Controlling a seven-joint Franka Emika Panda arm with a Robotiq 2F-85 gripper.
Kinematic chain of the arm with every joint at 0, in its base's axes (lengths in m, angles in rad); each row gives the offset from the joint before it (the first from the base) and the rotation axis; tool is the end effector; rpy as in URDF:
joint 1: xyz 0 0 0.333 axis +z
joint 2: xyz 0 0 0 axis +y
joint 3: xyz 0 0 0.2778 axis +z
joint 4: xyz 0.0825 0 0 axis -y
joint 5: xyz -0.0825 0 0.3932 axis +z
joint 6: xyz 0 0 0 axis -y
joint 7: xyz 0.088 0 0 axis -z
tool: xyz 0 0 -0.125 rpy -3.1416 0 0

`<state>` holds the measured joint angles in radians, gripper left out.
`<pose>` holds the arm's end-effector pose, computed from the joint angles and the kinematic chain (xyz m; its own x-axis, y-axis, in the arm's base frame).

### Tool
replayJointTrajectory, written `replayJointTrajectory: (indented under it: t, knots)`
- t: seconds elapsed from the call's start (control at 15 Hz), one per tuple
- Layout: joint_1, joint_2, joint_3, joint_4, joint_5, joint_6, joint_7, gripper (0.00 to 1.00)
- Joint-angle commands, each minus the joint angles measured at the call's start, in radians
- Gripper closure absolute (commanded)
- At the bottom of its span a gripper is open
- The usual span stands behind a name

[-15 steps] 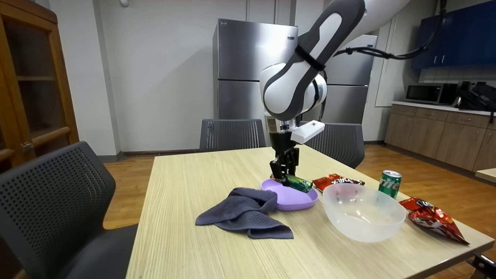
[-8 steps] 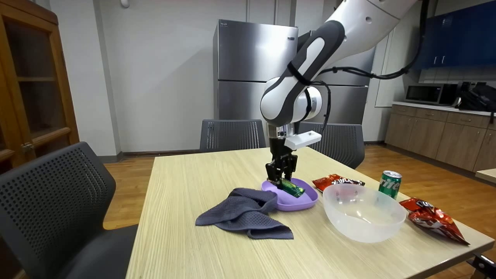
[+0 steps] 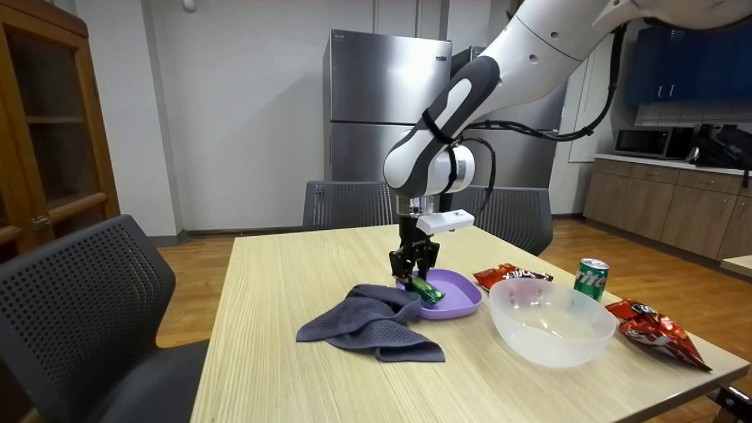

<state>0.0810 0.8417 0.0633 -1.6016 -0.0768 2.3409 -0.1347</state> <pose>0.6470 0.0902 0.0760 0.9454 0.3103 -0.0993 0.3107 -0.9504 -0.0111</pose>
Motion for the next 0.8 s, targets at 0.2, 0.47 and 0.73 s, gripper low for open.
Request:
replayJointTrajectory:
  t: [0.2, 0.47, 0.73]
  knots:
    - [0.012, 0.028, -0.001, 0.072, 0.002, -0.05, 0.025, 0.17]
    - [0.019, -0.007, -0.006, 0.047, -0.008, -0.093, 0.023, 0.0]
    - [0.015, -0.07, -0.006, 0.002, -0.015, -0.147, 0.015, 0.0]
